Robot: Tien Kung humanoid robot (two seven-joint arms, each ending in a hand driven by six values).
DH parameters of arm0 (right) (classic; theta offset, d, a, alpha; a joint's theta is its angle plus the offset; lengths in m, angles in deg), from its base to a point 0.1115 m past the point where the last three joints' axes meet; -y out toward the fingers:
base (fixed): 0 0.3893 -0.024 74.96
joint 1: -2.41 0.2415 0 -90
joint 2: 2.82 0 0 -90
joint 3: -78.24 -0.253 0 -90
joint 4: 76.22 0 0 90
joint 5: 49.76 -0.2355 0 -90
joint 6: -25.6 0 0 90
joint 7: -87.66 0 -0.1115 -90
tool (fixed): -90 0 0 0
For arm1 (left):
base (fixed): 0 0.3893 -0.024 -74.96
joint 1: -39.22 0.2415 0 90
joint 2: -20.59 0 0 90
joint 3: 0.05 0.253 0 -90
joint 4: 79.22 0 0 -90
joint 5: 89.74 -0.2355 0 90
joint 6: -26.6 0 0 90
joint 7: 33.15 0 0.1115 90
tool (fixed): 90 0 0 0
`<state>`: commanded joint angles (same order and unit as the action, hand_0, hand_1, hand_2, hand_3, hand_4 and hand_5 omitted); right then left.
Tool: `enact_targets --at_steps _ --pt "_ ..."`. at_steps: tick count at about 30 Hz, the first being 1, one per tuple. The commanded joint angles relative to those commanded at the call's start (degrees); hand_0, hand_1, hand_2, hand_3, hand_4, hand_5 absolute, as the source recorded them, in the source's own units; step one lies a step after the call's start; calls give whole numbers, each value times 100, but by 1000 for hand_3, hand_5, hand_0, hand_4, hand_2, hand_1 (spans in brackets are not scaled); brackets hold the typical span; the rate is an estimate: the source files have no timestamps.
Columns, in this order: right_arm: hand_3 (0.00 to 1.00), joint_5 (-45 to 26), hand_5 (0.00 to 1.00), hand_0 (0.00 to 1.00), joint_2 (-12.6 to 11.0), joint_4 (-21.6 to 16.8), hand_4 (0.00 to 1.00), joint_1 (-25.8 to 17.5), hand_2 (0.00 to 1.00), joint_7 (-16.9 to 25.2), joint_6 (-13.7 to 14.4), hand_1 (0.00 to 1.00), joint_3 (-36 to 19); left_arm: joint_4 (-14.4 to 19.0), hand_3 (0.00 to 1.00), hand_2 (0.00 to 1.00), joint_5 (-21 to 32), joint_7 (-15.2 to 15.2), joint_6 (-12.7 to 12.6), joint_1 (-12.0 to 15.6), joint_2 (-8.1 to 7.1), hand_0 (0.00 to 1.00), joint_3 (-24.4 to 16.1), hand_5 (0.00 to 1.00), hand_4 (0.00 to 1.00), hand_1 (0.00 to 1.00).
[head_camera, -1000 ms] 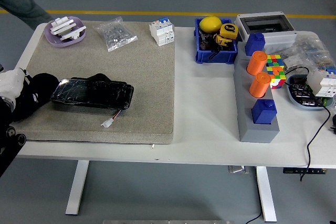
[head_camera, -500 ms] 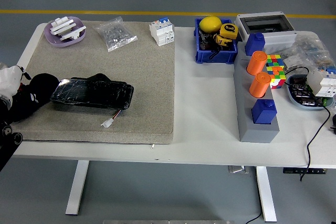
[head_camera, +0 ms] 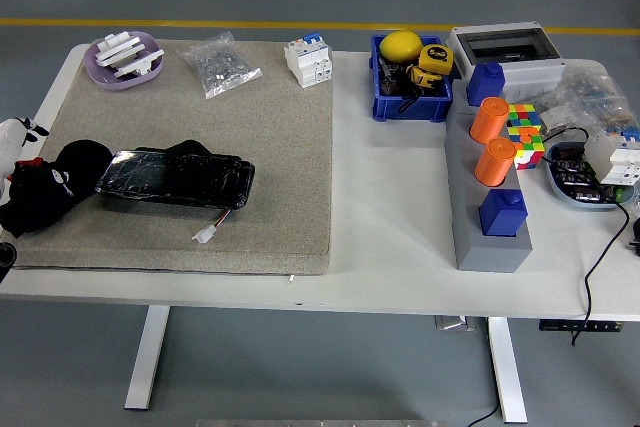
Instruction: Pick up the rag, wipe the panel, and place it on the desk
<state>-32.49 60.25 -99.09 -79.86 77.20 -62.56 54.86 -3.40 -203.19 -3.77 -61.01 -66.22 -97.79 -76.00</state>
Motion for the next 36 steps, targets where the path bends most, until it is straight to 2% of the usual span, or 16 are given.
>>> enact_targets --at_steps 1,10,16,22,36 --pt "629 1 614 742 -1 -1 998 -3 662 -1 0 550 0 48 829 841 111 -34 -14 31 -3 689 -108 346 998 799" --pt "629 -23 614 741 -6 7 998 -23 662 -16 -6 550 38 389 826 838 405 -156 -103 197 30 686 -684 363 998 800" --pt "629 -33 617 741 19 7 998 -12 662 -18 -2 550 93 515 823 833 617 -251 -184 257 189 688 -939 367 998 801" --pt "629 -40 618 741 9 1 998 27 662 -26 3 551 160 548 818 828 725 -330 -258 231 262 691 -983 367 998 798" --pt "630 36 620 742 22 -16 998 -73 662 -14 12 550 16 456 810 818 948 -506 -401 388 372 692 -1118 367 998 794"
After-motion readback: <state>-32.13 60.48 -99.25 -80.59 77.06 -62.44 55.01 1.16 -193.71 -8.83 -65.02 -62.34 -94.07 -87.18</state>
